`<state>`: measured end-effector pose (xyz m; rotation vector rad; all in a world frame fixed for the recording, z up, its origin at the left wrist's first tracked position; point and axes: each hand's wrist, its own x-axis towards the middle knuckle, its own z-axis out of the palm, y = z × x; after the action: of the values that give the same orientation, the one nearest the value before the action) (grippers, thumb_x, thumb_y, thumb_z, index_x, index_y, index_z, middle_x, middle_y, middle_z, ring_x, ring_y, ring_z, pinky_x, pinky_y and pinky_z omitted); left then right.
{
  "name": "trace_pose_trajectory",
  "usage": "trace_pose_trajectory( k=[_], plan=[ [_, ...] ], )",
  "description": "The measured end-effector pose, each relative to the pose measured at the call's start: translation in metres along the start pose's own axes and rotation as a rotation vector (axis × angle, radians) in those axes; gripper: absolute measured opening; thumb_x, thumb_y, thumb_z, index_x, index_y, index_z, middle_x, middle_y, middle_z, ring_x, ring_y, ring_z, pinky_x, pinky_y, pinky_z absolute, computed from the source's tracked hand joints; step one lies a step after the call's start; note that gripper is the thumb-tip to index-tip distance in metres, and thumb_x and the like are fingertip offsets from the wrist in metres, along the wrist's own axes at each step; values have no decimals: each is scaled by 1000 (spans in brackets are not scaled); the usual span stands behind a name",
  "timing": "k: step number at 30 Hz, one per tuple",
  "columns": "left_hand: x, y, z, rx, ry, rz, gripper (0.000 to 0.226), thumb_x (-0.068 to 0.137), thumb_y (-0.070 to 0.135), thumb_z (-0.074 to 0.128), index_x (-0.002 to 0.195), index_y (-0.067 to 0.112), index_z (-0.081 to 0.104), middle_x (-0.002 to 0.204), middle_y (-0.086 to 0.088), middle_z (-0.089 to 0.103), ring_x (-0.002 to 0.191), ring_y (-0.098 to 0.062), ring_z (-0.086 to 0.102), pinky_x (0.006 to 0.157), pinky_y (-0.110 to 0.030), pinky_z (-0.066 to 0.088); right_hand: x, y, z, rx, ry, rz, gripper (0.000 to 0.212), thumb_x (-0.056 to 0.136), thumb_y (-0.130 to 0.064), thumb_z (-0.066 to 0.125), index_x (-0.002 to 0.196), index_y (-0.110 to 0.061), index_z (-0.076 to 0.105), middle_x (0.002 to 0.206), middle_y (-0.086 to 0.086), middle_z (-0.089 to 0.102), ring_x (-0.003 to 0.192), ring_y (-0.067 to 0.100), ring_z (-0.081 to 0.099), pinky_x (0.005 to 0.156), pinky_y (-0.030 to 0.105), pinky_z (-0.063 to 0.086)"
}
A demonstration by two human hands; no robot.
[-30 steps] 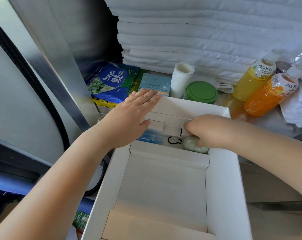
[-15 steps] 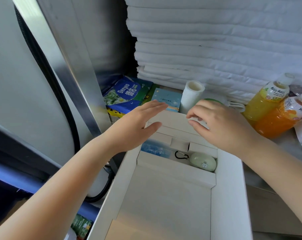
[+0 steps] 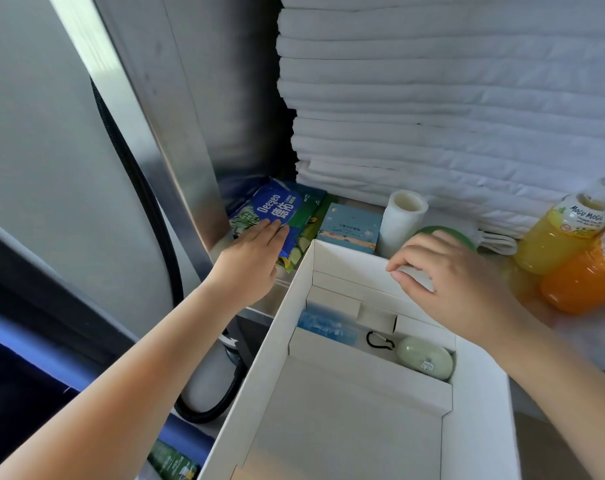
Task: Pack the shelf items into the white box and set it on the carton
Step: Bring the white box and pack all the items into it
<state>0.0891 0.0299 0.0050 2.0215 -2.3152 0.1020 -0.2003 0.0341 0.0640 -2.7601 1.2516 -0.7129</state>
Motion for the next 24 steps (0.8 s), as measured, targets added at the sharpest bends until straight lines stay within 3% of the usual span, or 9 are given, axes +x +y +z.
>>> trace_pose_trajectory(
  k=[4,8,14,18,24],
  plan=[
    [3,-2,2,74,3,9,63,95,22,45,150,14,14,156,-4,17,143,-21,14,114,-33,17,1,0,1,16,5,14,5,83,-17,68,83,-22,68,83,-17,52,83,7,43,69,14,26],
    [5,-2,-2,102,24,9,65,94,22,49,149,14,16,155,-5,23,142,-22,20,111,-35,25,0,0,1,18,5,24,5,84,-16,68,82,-21,68,83,-14,57,84,8,44,68,13,25],
    [12,-1,0,190,14,21,68,96,19,46,150,12,5,157,-6,13,144,-21,12,115,-32,12,1,-1,0,26,3,31,6,84,-14,67,82,-20,69,81,-12,58,83,7,41,66,12,23],
    [11,2,-3,215,13,24,67,95,15,47,150,11,8,157,-7,11,144,-23,10,115,-32,10,0,0,0,36,-4,37,6,84,-14,67,82,-20,69,81,-12,59,83,8,43,68,13,24],
    [15,4,-19,146,134,45,57,95,7,42,148,10,20,154,-9,23,142,-23,20,114,-31,14,1,1,2,50,-5,52,6,85,-15,66,83,-21,68,80,-18,52,80,1,35,77,0,26]
  ],
)
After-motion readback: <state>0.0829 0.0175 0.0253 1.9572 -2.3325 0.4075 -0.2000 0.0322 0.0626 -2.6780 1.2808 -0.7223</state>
